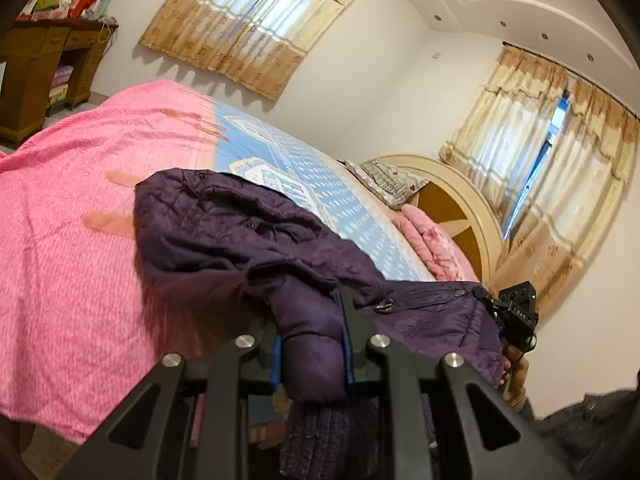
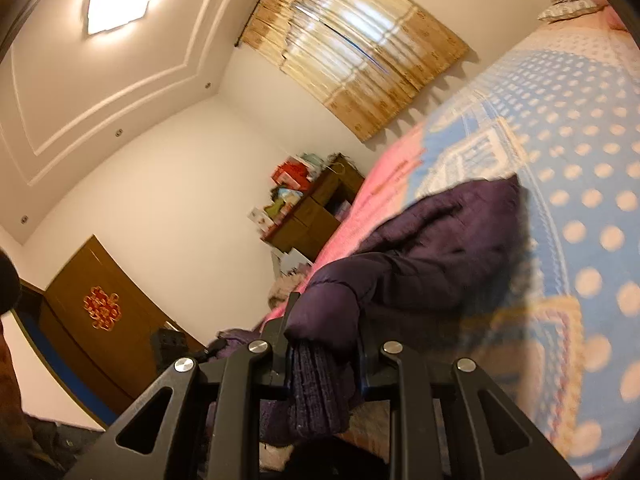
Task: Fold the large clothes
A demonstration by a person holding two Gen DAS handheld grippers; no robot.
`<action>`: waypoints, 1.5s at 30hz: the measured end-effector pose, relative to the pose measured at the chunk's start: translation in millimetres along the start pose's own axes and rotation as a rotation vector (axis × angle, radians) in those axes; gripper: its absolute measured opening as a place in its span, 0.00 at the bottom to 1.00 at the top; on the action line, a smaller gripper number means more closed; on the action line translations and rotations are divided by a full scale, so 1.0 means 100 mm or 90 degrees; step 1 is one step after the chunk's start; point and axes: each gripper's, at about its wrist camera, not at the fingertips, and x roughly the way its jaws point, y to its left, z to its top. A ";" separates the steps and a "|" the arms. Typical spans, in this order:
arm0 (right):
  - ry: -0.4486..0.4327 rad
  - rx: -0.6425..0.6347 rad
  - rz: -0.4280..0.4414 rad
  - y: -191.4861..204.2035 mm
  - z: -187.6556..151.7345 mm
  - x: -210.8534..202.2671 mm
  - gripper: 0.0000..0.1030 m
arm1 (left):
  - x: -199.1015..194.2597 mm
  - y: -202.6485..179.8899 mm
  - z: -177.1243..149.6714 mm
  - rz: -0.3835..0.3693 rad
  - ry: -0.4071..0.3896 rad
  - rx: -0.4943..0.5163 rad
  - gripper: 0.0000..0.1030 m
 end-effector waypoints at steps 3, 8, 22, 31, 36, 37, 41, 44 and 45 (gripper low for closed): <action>-0.007 0.003 0.001 0.01 0.23 0.20 0.21 | 0.14 0.10 0.20 -0.002 0.013 -0.020 0.22; -0.015 0.028 -0.008 -0.16 0.76 0.68 0.21 | 0.46 0.35 0.67 -0.037 0.034 -0.080 0.22; 0.049 0.094 -0.206 -1.52 1.74 2.54 0.21 | 2.16 1.57 1.53 0.048 0.155 -0.220 0.26; 0.108 0.135 -0.237 -2.15 1.65 3.02 0.29 | 2.03 1.73 1.61 0.076 0.150 -0.291 0.92; 0.066 0.114 -0.151 -1.97 1.68 2.85 0.70 | 1.65 1.69 1.80 0.096 0.057 -0.273 1.00; 0.052 0.106 -0.148 -1.90 1.68 2.79 0.75 | 1.64 1.64 1.79 0.121 0.049 -0.252 1.00; 0.000 0.013 -0.212 -1.56 1.75 2.59 0.81 | 1.86 1.28 1.58 0.205 0.081 -0.095 1.00; 0.063 -0.095 -0.285 -1.31 1.70 2.73 0.80 | 2.18 1.06 1.43 0.262 0.111 0.034 1.00; 0.089 -0.141 -0.315 -1.24 1.65 2.82 0.80 | 2.31 0.97 1.37 0.292 0.117 0.092 0.96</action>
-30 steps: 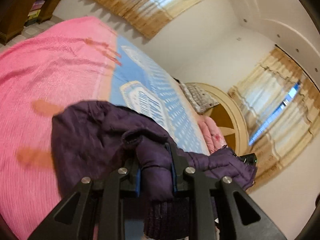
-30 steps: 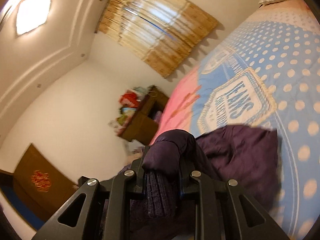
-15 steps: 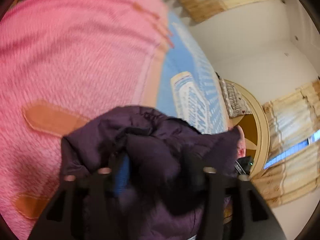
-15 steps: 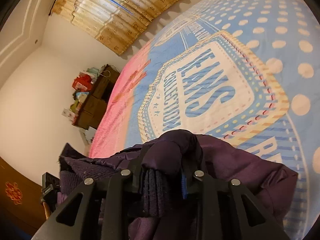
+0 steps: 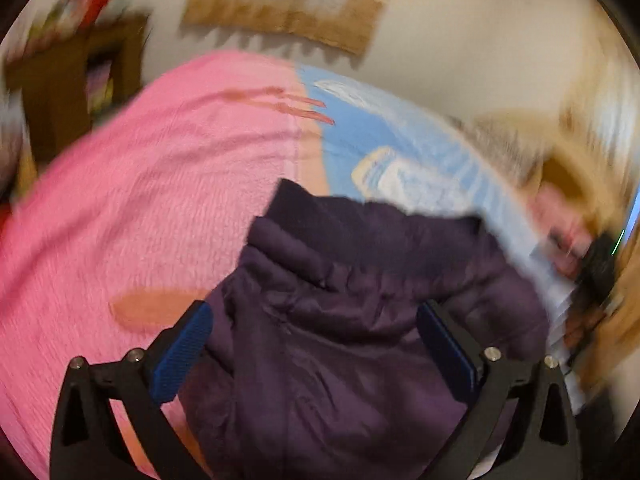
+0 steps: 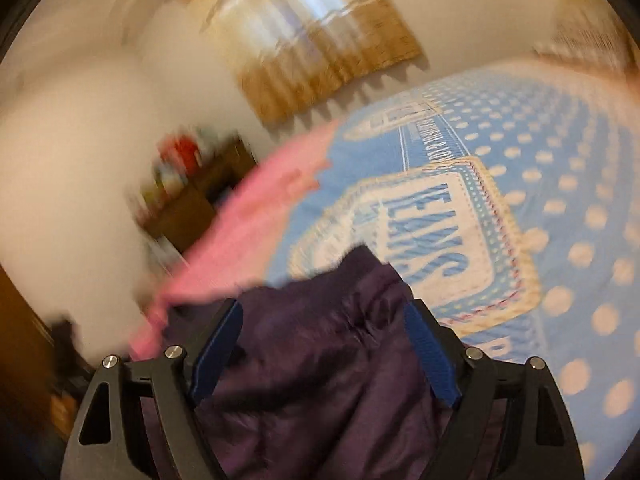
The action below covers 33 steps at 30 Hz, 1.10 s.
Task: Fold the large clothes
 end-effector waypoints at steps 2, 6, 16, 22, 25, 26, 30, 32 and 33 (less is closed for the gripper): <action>0.029 -0.091 -0.044 0.19 -0.05 0.10 0.80 | 0.15 -0.22 -0.04 0.040 0.006 0.083 0.90; 0.102 -0.163 -0.053 0.33 -0.14 0.39 0.73 | 0.24 -0.47 -0.11 0.101 0.015 0.193 0.77; 0.097 -0.217 -0.056 0.59 -0.26 0.38 0.17 | 0.13 -0.59 -0.18 0.083 -0.036 0.220 0.04; 0.030 -0.217 -0.078 0.69 -0.09 0.12 0.16 | -0.08 -0.57 0.02 0.078 -0.108 0.182 0.04; 0.043 -0.223 -0.084 0.70 -0.12 0.20 0.16 | 0.05 -0.60 0.07 0.135 -0.088 0.178 0.23; 0.048 -0.222 -0.086 0.70 -0.14 0.22 0.16 | 0.11 -0.61 0.08 0.139 -0.069 0.177 0.38; 0.058 -0.208 -0.082 0.65 -0.23 0.30 0.16 | 0.23 -0.65 0.05 0.162 -0.048 0.191 0.89; 0.065 -0.202 -0.083 0.63 -0.26 0.35 0.16 | 0.40 -0.68 0.02 0.157 -0.002 0.211 0.74; 0.069 -0.201 -0.084 0.62 -0.27 0.38 0.16 | 0.48 -0.68 -0.01 0.144 0.021 0.222 0.43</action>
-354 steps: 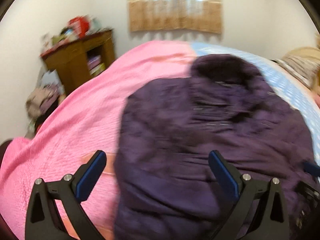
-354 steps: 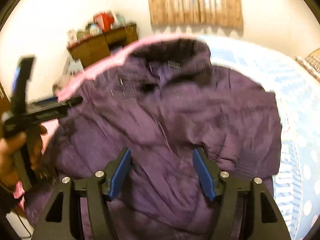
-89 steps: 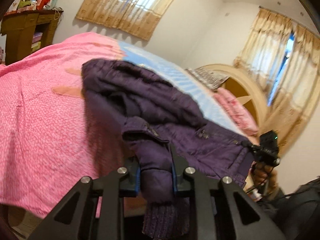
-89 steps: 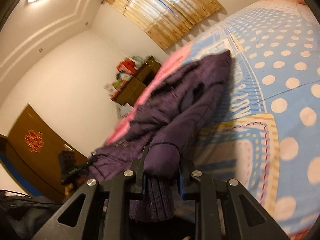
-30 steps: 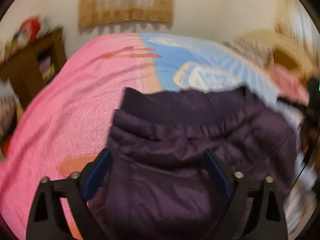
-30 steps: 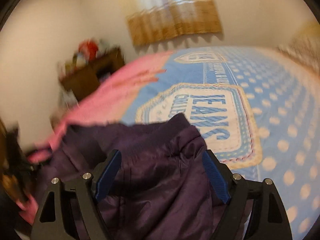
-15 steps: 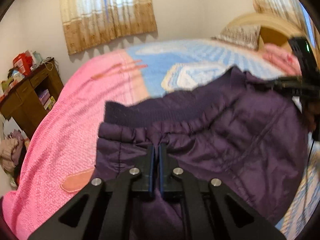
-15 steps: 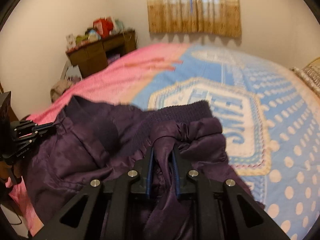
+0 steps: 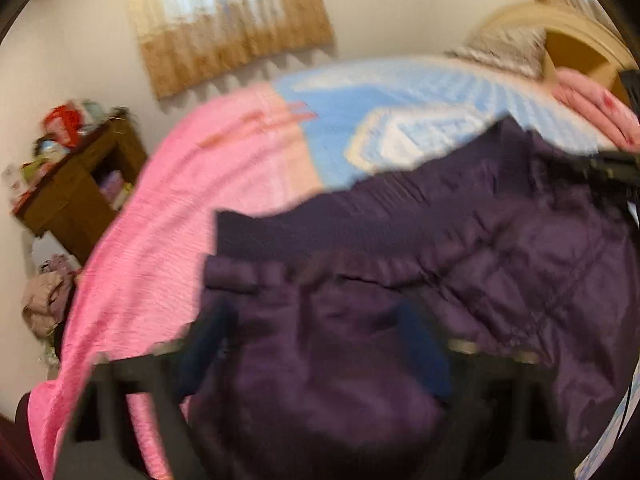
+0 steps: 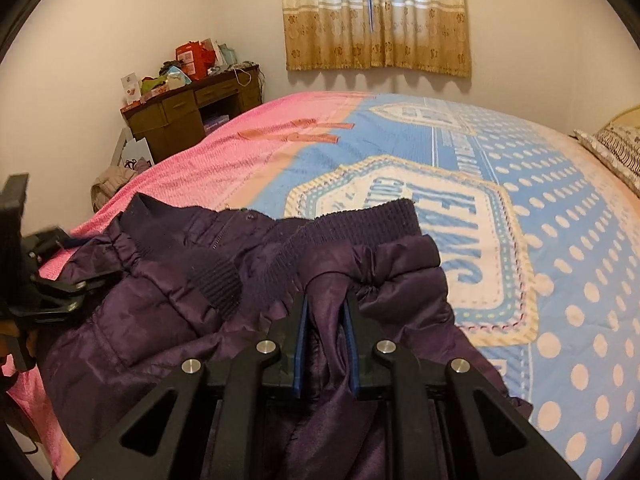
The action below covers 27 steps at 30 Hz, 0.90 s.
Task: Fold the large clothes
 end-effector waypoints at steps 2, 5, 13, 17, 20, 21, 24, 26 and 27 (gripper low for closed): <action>-0.004 -0.004 -0.006 0.02 0.00 0.00 0.16 | 0.03 -0.03 -0.02 -0.002 0.006 0.007 0.26; -0.053 -0.002 -0.005 0.03 0.03 -0.22 0.15 | -0.27 0.04 0.00 0.014 -0.059 -0.029 0.13; -0.142 0.027 -0.046 -0.04 0.33 -0.49 0.15 | -0.63 0.25 0.25 0.033 -0.169 -0.102 0.12; -0.081 0.030 -0.098 -0.09 0.32 -0.02 0.15 | -0.05 0.19 0.27 0.086 -0.096 -0.081 0.14; -0.011 0.052 -0.107 -0.20 0.18 0.33 0.15 | 0.27 0.13 0.12 0.110 -0.053 -0.062 0.17; 0.005 0.056 -0.109 -0.22 0.14 0.40 0.15 | 0.34 0.07 0.09 0.127 -0.049 -0.051 0.18; 0.039 0.056 -0.118 -0.24 0.06 0.53 0.16 | 0.36 -0.02 0.05 0.158 -0.040 -0.027 0.20; 0.054 0.070 -0.109 -0.29 0.04 0.59 0.17 | 0.44 0.03 0.03 0.149 -0.020 -0.043 0.24; 0.063 0.084 -0.098 -0.34 0.02 0.62 0.18 | 0.46 0.07 0.04 0.141 -0.014 -0.051 0.26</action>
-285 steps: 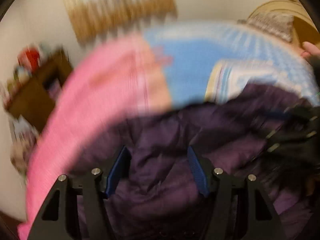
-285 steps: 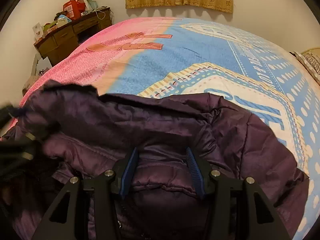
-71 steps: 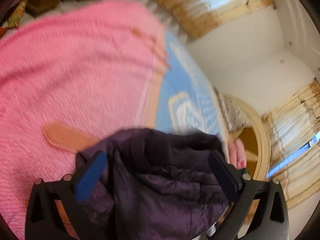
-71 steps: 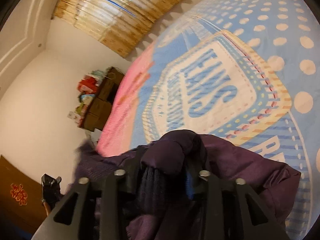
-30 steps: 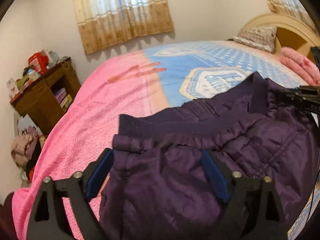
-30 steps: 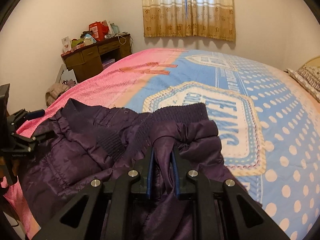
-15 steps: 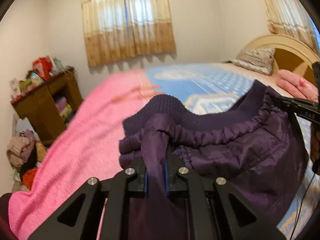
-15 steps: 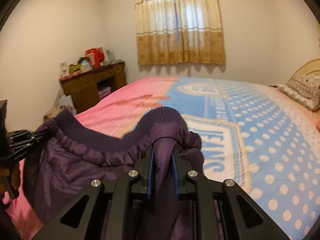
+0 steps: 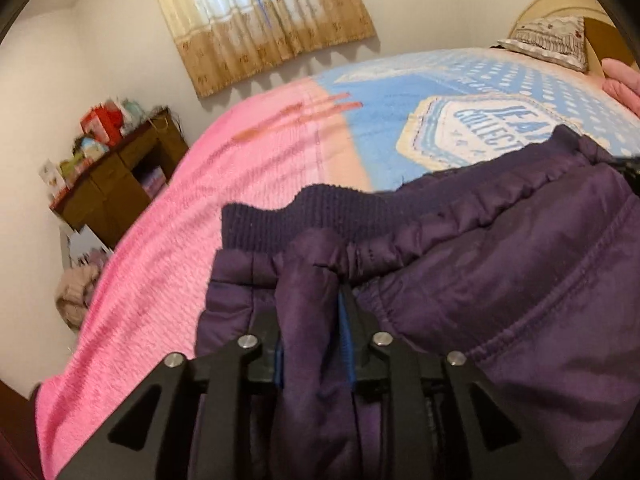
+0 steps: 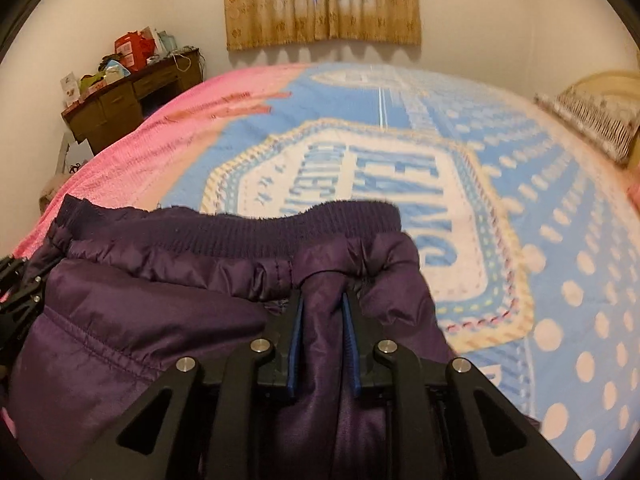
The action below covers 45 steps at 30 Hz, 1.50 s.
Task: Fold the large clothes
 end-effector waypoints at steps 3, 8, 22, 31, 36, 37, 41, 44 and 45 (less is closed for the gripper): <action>0.013 0.009 0.011 -0.04 -0.02 0.05 0.19 | 0.00 0.01 -0.04 -0.013 0.011 -0.018 0.29; 0.013 -0.006 -0.006 0.01 -0.08 0.06 0.19 | -0.01 0.02 -0.03 -0.025 0.009 -0.027 0.30; -0.005 -0.038 -0.068 0.06 -0.28 -0.08 0.23 | -0.15 0.07 -0.05 -0.028 -0.015 -0.052 0.50; 0.004 0.015 -0.055 -0.07 -0.17 -0.27 0.40 | -0.36 0.10 0.05 -0.011 -0.006 -0.071 0.62; -0.115 -0.008 -0.059 0.35 -0.13 -0.77 0.67 | -0.94 -0.02 0.13 -0.019 -0.132 -0.109 1.00; -0.110 -0.027 -0.050 0.47 -0.13 -0.75 0.68 | -0.95 -0.12 0.16 -0.035 -0.133 -0.100 1.00; -0.059 -0.100 -0.070 0.76 -0.32 -0.46 0.68 | -0.69 -0.51 0.10 0.002 -0.091 -0.016 0.99; -0.038 -0.062 -0.030 0.63 -0.42 -0.31 0.68 | -0.47 -0.54 0.04 -0.008 -0.032 -0.019 1.00; -0.033 -0.061 -0.029 0.63 -0.41 -0.31 0.68 | -0.44 -0.53 0.04 -0.005 -0.028 -0.023 1.00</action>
